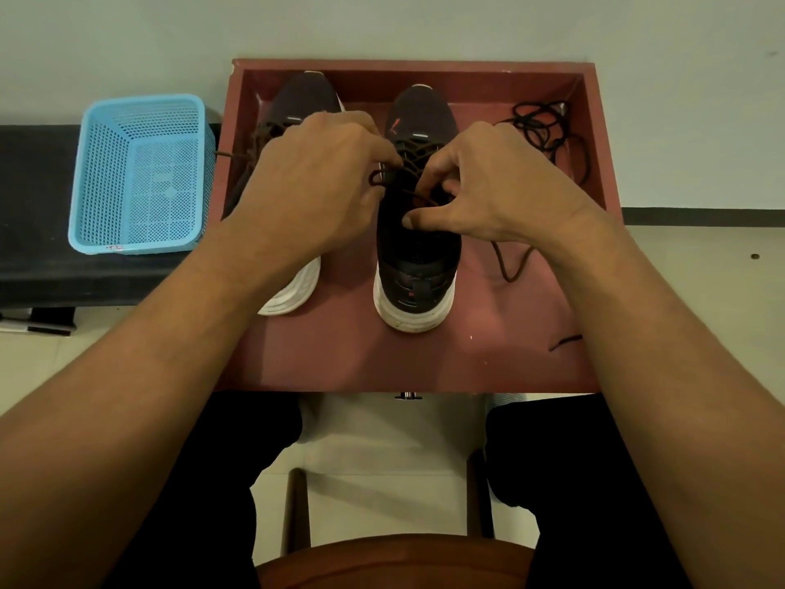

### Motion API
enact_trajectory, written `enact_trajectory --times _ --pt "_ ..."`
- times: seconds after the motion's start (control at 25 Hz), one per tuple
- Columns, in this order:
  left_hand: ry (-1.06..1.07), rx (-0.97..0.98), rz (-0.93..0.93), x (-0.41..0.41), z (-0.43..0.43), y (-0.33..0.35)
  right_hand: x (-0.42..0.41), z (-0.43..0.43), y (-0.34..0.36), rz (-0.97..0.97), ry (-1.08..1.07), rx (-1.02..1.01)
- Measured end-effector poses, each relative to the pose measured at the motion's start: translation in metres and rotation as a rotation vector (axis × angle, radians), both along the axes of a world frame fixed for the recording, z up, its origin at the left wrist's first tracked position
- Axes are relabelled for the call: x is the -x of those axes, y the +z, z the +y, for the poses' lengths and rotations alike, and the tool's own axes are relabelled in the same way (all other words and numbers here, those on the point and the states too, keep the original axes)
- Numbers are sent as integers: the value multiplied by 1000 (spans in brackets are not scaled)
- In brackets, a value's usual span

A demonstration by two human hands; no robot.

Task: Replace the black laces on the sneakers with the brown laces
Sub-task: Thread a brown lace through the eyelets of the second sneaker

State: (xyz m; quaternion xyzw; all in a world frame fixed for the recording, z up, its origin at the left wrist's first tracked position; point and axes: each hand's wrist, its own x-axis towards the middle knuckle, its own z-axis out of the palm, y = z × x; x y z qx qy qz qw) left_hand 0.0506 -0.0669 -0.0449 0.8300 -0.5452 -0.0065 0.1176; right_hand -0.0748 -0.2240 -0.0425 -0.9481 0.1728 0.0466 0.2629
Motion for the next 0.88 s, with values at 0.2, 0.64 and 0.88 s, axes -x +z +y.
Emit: enact_trajectory --times 0.2,0.64,0.88 --pt "13 -4 -36 0 0 -5 -1 3 -2 -1 -34 30" --pt "281 -281 -17 -2 -2 -17 0 1 -2 8 -78 -46" --pt "41 9 127 -1 -2 -6 5 -7 2 8 36 -84"
